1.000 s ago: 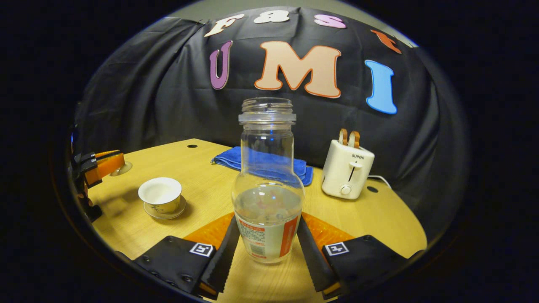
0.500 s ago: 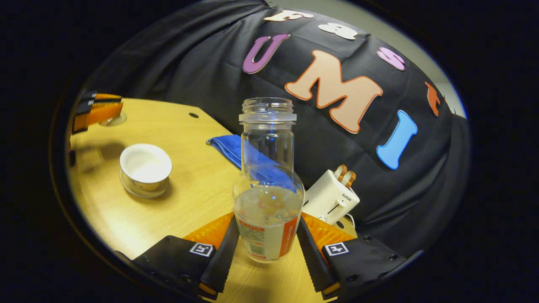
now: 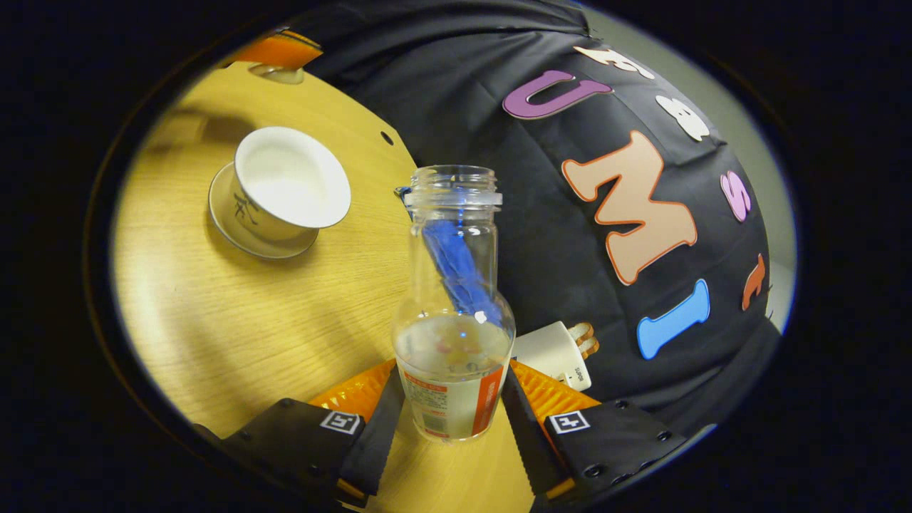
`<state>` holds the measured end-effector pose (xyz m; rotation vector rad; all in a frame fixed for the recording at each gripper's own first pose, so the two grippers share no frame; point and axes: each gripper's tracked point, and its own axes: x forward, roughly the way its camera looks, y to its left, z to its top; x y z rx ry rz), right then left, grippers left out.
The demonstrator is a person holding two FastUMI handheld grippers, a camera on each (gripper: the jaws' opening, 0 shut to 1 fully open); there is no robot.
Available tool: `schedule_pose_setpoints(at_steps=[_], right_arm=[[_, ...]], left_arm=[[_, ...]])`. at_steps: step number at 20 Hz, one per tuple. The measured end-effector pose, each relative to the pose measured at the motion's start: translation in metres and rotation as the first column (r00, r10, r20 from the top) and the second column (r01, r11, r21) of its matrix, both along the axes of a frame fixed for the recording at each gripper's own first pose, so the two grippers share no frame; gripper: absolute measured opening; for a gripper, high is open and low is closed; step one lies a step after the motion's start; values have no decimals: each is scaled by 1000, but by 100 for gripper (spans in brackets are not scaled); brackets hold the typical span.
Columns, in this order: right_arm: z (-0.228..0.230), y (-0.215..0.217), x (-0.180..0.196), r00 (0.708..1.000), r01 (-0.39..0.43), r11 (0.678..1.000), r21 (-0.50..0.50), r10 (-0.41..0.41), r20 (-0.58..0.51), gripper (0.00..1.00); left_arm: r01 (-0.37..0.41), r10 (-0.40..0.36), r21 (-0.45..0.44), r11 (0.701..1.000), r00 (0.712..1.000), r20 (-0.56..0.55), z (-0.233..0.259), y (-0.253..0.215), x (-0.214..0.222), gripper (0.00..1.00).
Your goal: Open the teacup lid with one hand, grasp the water bottle and pour water into the teacup with the other hand; after pouring, place the water bottle on the coaster and then close the teacup lid.
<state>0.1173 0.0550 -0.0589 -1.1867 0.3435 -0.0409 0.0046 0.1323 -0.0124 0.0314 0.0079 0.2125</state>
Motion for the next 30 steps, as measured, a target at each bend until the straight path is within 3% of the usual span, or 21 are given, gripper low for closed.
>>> schedule_pose_setpoints(at_steps=[8,13,24,30], right_arm=[[3,5,2,998,-52,982,-182,58,29,81],[6,10,3,994,-92,936,-338,109,31,80],[15,16,4,986,-115,869,-481,158,49,79],[21,25,3,978,-126,806,-579,198,62,80]], left_arm=[[-2,2,0,1000,1000,1,0,0,-1,28],[-7,7,-1,1000,1000,0,0,2,-1,28],[-6,6,-1,1000,1000,1,0,2,-1,28],[-6,6,-1,1000,1000,1,0,2,-1,28]])
